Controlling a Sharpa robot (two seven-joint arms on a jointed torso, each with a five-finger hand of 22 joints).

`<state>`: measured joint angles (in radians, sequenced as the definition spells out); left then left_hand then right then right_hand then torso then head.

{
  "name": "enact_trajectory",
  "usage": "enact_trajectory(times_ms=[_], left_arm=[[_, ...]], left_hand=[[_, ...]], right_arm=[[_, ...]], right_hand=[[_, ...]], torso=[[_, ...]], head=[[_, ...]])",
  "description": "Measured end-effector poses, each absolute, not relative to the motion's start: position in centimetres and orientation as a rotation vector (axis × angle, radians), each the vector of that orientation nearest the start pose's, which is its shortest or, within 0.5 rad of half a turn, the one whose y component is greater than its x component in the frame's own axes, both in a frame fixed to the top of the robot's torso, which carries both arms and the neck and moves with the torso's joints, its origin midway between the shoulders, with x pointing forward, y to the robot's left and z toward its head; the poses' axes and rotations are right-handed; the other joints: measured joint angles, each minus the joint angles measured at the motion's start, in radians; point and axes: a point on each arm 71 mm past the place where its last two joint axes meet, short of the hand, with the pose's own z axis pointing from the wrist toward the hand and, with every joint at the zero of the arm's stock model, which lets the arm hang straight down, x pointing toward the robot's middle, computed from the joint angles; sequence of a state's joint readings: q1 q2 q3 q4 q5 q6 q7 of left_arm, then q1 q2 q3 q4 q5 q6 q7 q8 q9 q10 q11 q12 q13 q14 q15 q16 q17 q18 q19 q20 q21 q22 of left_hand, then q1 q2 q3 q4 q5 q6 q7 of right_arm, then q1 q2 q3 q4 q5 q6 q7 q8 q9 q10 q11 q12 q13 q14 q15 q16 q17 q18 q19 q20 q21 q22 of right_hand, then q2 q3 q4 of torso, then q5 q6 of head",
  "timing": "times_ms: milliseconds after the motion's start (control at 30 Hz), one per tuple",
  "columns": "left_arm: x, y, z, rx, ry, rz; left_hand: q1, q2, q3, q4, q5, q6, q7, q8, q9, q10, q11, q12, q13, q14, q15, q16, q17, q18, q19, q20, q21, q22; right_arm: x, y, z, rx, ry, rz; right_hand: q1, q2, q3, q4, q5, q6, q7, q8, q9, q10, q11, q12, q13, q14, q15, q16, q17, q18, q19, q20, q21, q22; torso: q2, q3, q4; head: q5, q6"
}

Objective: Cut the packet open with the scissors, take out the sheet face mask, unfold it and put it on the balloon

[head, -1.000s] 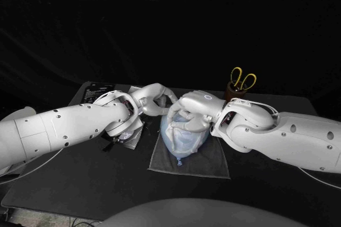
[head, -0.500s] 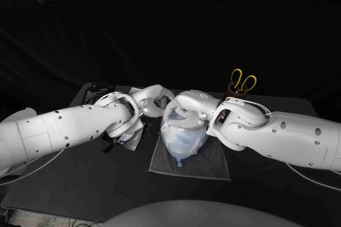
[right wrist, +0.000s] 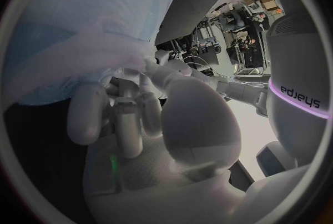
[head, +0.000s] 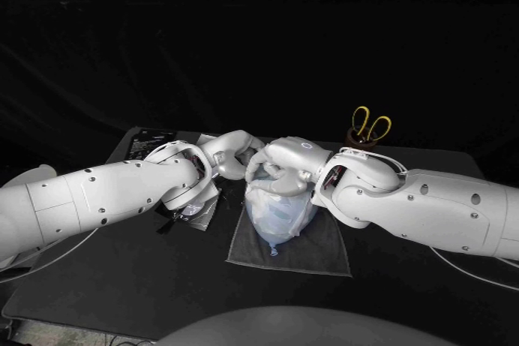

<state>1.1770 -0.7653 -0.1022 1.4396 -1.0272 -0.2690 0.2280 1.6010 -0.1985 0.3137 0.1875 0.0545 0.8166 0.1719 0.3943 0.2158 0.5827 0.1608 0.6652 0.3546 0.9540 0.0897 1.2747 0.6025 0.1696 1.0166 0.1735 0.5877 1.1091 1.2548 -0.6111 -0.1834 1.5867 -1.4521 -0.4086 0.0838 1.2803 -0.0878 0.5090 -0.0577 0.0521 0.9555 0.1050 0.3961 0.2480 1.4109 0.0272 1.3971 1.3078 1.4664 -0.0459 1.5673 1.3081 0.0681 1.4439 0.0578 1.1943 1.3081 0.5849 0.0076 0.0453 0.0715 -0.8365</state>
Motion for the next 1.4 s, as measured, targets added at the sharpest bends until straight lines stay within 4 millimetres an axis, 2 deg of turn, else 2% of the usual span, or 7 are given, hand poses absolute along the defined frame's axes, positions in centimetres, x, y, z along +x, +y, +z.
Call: enact_trajectory(times_ms=[167,333,500,800,1033,1133,1400], left_arm=[[47.9,17.4,-21.7,-0.040,1.749,-1.111],[48.0,17.5,-21.6,-0.044,1.750,-1.111],[48.0,17.4,-21.6,-0.044,1.751,-1.113],[47.9,17.4,-21.7,-0.045,1.754,-1.114],[48.0,17.8,-21.6,-0.060,1.747,-1.112],[48.0,18.0,-21.6,-0.076,1.741,-1.111],[48.3,18.8,-21.6,-0.169,1.714,-1.126]], left_hand=[[0.000,0.000,0.000,0.000,0.000,0.000,0.000,0.000,0.000,0.000,0.000,0.000,0.000,0.000,0.000,0.000,0.000,0.000,0.000,0.000,0.000,0.000],[0.000,0.000,0.000,0.000,0.000,0.000,0.000,0.000,0.000,0.000,0.000,0.000,-0.002,0.000,0.000,0.000,-0.003,0.000,0.000,0.000,0.000,0.000],[0.000,0.000,0.001,0.002,0.000,0.000,0.000,0.000,-0.001,0.000,0.000,0.000,-0.002,0.000,0.000,0.000,-0.003,-0.001,0.000,0.000,0.000,0.001],[0.000,0.000,0.010,-0.001,0.000,0.000,0.000,-0.004,-0.002,0.000,0.000,0.009,-0.006,-0.001,-0.001,0.006,-0.010,-0.001,0.000,0.000,0.004,0.004],[0.005,0.005,0.033,-0.008,0.000,0.004,0.004,-0.013,-0.008,0.008,-0.008,0.015,-0.016,-0.004,-0.004,0.015,-0.024,-0.001,0.000,0.000,0.012,0.012],[0.005,0.005,0.045,-0.014,0.000,0.004,0.004,-0.016,-0.011,0.008,-0.007,0.016,-0.022,-0.004,-0.004,0.015,-0.031,-0.001,-0.004,-0.004,0.018,0.017],[0.005,0.005,0.093,-0.032,0.000,0.011,0.011,-0.027,-0.018,0.011,-0.004,0.016,-0.048,-0.004,-0.004,0.025,-0.056,-0.001,-0.007,-0.007,0.039,0.035]], right_arm=[[43.2,-6.1,-18.8,-0.481,1.543,1.065],[43.1,-6.2,-18.8,-0.484,1.550,1.068],[43.1,-6.4,-18.7,-0.483,1.554,1.067],[43.3,-7.1,-18.7,-0.472,1.560,1.045],[43.3,-7.7,-18.5,-0.449,1.544,1.039],[43.3,-8.1,-18.3,-0.429,1.535,1.040],[43.7,-9.5,-17.8,-0.360,1.543,1.036]], right_hand=[[0.000,0.000,-0.003,0.003,0.000,-0.015,0.011,-0.010,-0.003,-0.009,0.009,-0.008,0.000,0.000,0.007,0.000,-0.001,0.000,-0.003,0.004,-0.003,0.000],[-0.016,-0.016,-0.014,0.014,0.000,-0.039,0.025,-0.029,-0.011,-0.037,0.020,-0.029,0.000,0.000,0.021,0.000,-0.001,0.000,0.014,0.016,0.059,0.000],[-0.019,-0.019,-0.014,0.014,0.000,-0.041,0.025,-0.033,-0.010,-0.037,0.020,-0.029,0.000,0.000,0.021,0.000,-0.001,0.000,0.014,0.016,0.066,-0.001],[-0.009,-0.009,-0.014,0.019,0.000,-0.007,0.012,-0.009,0.003,-0.024,0.014,-0.015,0.000,0.000,0.021,-0.001,0.000,0.000,0.019,0.021,0.104,-0.001],[-0.016,0.005,-0.019,0.039,0.000,-0.008,0.019,-0.008,0.004,-0.020,0.015,-0.012,0.000,0.000,0.021,-0.001,0.000,0.000,0.019,0.022,0.113,0.000],[-0.036,-0.012,-0.030,0.055,0.000,-0.027,0.028,-0.020,0.001,-0.017,0.018,-0.012,0.000,0.000,0.021,0.000,0.000,0.000,0.018,0.022,0.121,0.000],[-0.061,-0.021,-0.047,0.081,0.000,-0.031,0.031,-0.025,0.000,-0.012,0.023,-0.012,0.000,0.000,0.028,0.000,-0.001,0.000,0.021,0.027,0.128,0.000]], torso=[[0.000,0.0006,-0.0001],[0.000,0.0006,-0.0006],[0.000,0.0012,-0.0007],[0.000,0.0012,-0.0010],[0.000,0.0010,-0.0007],[0.000,0.0007,-0.0003],[0.000,0.0007,-0.0001]], head=[[0.002,0.000],[0.005,0.000],[0.005,0.000],[0.005,0.003],[0.004,0.005],[0.004,0.006],[0.007,0.008]])
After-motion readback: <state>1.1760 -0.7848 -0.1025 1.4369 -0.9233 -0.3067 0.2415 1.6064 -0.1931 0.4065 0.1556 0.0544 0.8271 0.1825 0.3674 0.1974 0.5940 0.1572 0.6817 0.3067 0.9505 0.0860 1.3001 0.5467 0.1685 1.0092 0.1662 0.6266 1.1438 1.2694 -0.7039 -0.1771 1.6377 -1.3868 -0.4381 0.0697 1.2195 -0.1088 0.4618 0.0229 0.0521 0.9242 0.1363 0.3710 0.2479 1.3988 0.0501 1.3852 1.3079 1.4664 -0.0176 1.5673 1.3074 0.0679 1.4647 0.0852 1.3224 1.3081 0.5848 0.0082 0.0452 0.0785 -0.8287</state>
